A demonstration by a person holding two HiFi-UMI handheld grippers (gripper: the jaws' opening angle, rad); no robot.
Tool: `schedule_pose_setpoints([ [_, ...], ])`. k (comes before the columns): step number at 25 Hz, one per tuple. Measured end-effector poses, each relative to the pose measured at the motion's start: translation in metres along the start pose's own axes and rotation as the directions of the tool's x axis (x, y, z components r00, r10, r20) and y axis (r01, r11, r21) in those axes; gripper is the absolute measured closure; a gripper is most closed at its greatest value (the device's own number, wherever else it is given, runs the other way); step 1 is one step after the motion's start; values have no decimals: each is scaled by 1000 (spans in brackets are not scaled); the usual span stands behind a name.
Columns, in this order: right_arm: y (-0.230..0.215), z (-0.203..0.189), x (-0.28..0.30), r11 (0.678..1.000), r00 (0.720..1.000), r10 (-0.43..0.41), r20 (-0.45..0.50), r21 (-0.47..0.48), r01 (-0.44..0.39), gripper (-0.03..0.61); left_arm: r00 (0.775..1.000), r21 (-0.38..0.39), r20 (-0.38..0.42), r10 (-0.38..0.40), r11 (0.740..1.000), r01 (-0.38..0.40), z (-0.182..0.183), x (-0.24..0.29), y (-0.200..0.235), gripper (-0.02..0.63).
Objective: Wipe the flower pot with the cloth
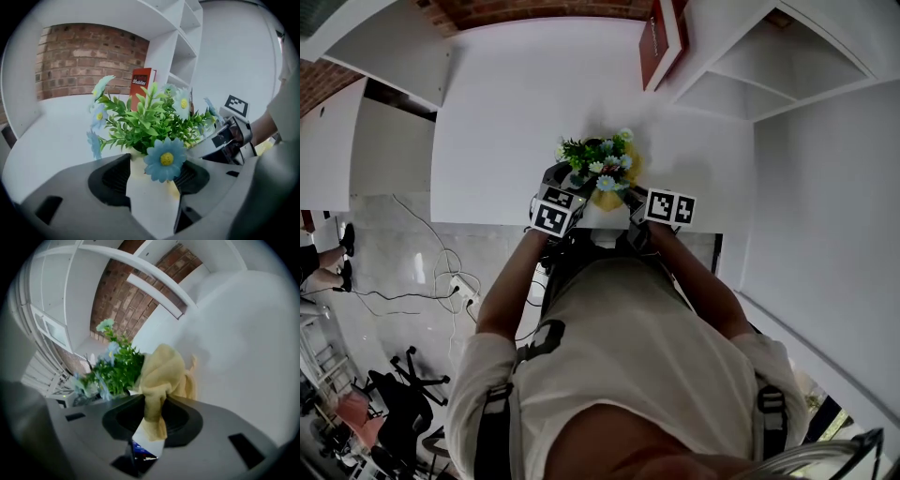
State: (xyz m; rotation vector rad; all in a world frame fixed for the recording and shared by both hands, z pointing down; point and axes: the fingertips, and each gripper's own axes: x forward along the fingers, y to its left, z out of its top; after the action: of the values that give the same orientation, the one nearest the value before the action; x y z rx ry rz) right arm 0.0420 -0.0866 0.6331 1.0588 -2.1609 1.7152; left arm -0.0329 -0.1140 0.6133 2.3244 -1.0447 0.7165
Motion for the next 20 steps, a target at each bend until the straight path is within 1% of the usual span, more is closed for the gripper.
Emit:
schedule_pose_setpoints([
  [2, -12, -9, 8, 998, 998, -55, -44, -33, 53, 469, 1000, -8, 1, 10, 1000, -10, -4, 0, -2, 360],
  [3, -15, -12, 11, 997, 996, -67, -54, -42, 65, 468, 1000, -3, -1, 11, 1000, -11, -5, -1, -4, 360],
  [5, -17, -13, 14, 998, 997, -49, -52, -29, 48, 466, 1000, 7, -6, 12, 1000, -12, -6, -3, -6, 360],
  [8, -18, -13, 11, 1000, 998, -12, -56, 20, 14, 465, 1000, 1, -3, 11, 1000, -11, -7, -4, -3, 353],
  [11, -21, -12, 4, 999, 998, -10, -62, 48, 13, 463, 1000, -3, 6, 14, 1000, -14, -5, -5, 2, 336],
  [14, -19, 2, -9, 997, 1000, 5, -27, 81, -2, 466, 1000, 19, 13, 6, 1000, -6, -2, 0, 2, 330],
  [18, 9, 41, -28, 990, 993, 90, 75, 98, -97, 466, 1000, 31, 10, 5, 1000, -5, 1, 0, 2, 330],
  [20, 18, 51, -27, 990, 990, 112, 88, 78, -119, 466, 1000, 21, 17, 8, 1000, -8, 1, -1, 1, 331],
])
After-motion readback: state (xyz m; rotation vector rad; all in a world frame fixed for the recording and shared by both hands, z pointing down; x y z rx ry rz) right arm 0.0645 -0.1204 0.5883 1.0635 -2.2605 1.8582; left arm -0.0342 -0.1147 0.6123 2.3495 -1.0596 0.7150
